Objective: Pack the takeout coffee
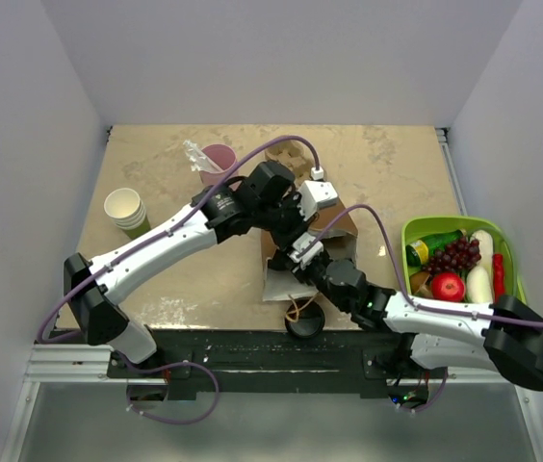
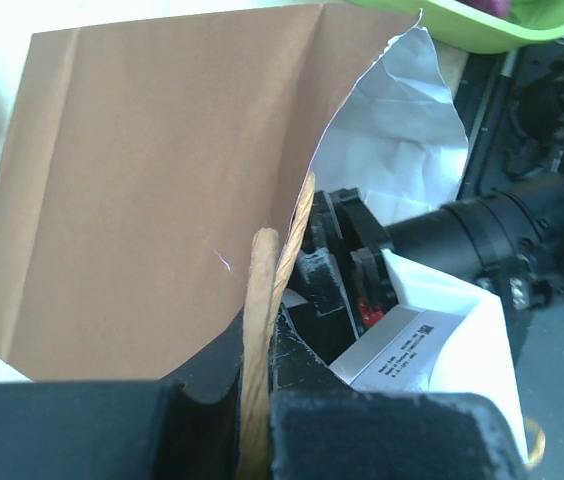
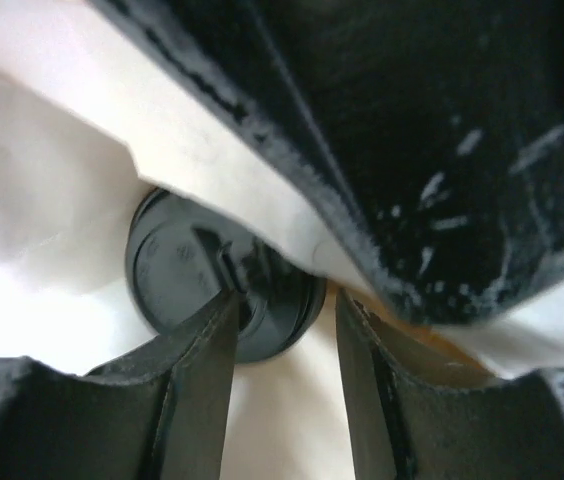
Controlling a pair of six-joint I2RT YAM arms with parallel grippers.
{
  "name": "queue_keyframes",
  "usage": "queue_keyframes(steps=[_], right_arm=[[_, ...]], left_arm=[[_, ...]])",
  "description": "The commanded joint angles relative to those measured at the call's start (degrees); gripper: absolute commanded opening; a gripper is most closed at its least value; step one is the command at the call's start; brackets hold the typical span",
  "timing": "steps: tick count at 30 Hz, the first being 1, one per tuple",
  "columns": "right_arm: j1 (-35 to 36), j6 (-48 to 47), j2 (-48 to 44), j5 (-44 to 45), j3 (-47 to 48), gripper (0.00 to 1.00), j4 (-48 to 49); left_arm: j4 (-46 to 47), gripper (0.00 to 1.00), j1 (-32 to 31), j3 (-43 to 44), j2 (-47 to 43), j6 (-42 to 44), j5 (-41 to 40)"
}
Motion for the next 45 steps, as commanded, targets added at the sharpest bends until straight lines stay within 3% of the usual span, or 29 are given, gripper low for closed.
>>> queue_keyframes(steps=[1, 6, 8, 19, 33, 45], right_arm=[[-1.0, 6.5, 3.5, 3.3, 5.7, 0.47, -7.8], [-1.0, 15.3, 5.1, 2.9, 6.2, 0.49, -8.4], [-1.0, 18.5, 4.7, 3.9, 5.4, 0.55, -6.5], [-0.8, 34.8, 4.8, 10.6, 5.0, 0.55, -7.2], [-0.3, 38.1, -3.8, 12.5, 2.0, 0.58, -9.9], [-0.1, 35.7, -0.8, 0.3, 1.5, 0.58, -2.7]], left_arm=[[-0.6, 0.00, -2.2, -0.2, -2.2, -1.0, 6.7], [-0.6, 0.00, -2.2, -0.3, -2.4, -0.9, 6.8], [-0.7, 0.00, -2.2, -0.3, -2.3, -0.9, 6.7], [-0.5, 0.00, -2.2, 0.0, -1.8, -1.9, 5.4], [1.0, 0.00, -2.2, -1.5, -2.6, -3.3, 4.8], [1.9, 0.00, -2.2, -1.2, -2.5, -3.9, 4.1]])
